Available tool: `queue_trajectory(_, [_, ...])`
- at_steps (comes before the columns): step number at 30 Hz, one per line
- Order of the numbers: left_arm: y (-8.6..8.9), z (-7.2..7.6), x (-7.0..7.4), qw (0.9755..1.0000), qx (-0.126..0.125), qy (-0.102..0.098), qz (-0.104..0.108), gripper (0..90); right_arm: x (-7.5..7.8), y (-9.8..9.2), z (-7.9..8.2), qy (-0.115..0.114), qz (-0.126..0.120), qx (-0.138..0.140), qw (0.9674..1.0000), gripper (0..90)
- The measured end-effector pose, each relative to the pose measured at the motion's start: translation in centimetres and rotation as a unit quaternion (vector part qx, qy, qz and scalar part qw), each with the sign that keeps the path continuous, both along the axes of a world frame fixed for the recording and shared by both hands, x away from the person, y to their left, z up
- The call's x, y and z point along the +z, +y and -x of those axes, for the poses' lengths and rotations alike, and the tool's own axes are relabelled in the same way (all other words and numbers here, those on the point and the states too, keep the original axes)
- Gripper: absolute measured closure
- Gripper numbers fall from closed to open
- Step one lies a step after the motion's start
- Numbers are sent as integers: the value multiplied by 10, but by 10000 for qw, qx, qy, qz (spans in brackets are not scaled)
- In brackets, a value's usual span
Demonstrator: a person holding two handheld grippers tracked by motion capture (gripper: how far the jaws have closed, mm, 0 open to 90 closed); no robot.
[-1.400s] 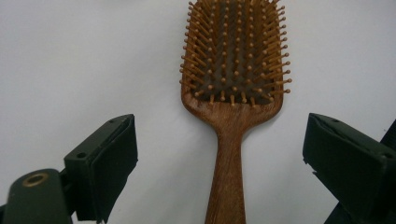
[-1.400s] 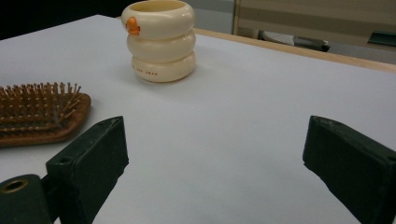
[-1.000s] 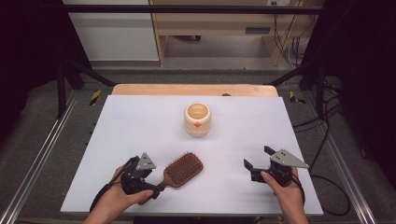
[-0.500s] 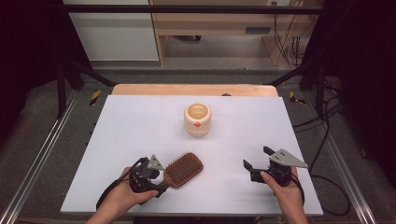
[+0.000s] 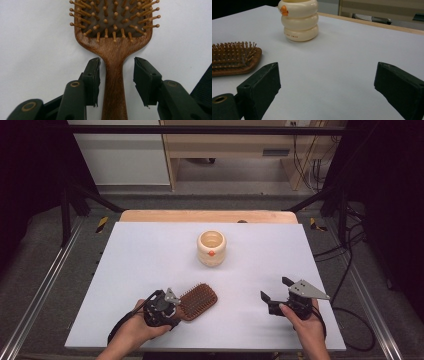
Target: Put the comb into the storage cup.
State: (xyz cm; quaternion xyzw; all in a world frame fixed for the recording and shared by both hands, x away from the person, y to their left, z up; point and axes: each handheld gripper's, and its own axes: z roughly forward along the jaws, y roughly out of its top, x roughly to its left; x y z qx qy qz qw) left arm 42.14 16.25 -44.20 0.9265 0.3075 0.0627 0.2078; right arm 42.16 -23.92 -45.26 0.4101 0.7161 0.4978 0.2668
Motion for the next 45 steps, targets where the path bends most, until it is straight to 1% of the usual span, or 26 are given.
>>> queue_trajectory(3, [0, -1, -1, 10000, -12, 25, -8, 591, 0, 0, 0, 4, 2, 2, 10000, 68])
queue_trajectory(6, [-1, -1, -1, 9999, -64, 68, -63, 609, 0, 0, 0, 12, 2, 8, 10000, 68])
queue_trajectory(12, [-1, -3, -4, 9998, -77, 72, -148, 628, 0, 0, 0, 13, -14, 20, 10000, 68])
queue_trajectory(20, [-4, -2, -8, 9996, -94, 23, -277, 649, 0, 0, 0, 12, -20, 28, 10000, 68])
queue_trajectory(25, [-4, -2, -9, 9997, -15, 15, -238, 665, 0, 0, 0, 16, -4, 38, 10000, 68])
queue_trajectory(28, [-5, -2, -9, 9996, -47, 27, -289, 673, 0, 1, 0, 18, 0, 52, 10000, 68])
queue_trajectory(33, [-5, -4, -9, 9995, -82, 67, -289, 708, 0, 2, 0, 11, 0, 59, 10000, 68])
queue_trajectory(35, [-5, -4, -9, 9996, -74, 60, -258, 720, 0, 2, 0, 15, 5, 64, 10000, 69])
queue_trajectory(37, [-6, -3, -9, 9995, -112, 17, -293, 722, 0, 2, 0, 17, -8, 73, 10000, 68])
queue_trajectory(39, [-6, -1, -8, 9991, -214, -102, -350, 723, 0, 2, 0, 4, -31, 76, 10000, 68])
queue_trajectory(41, [-7, 1, -8, 9989, -239, -170, -356, 723, 1, 2, 0, 2, -40, 74, 10000, 69])
queue_trajectory(44, [-7, 3, -6, 9987, -231, -356, -292, 723, 2, 2, 1, -9, -92, 69, 9999, 69])
queue_trajectory(45, [-7, 4, -4, 9985, -226, -442, -233, 723, 2, 2, 1, -28, -98, 66, 9999, 68])
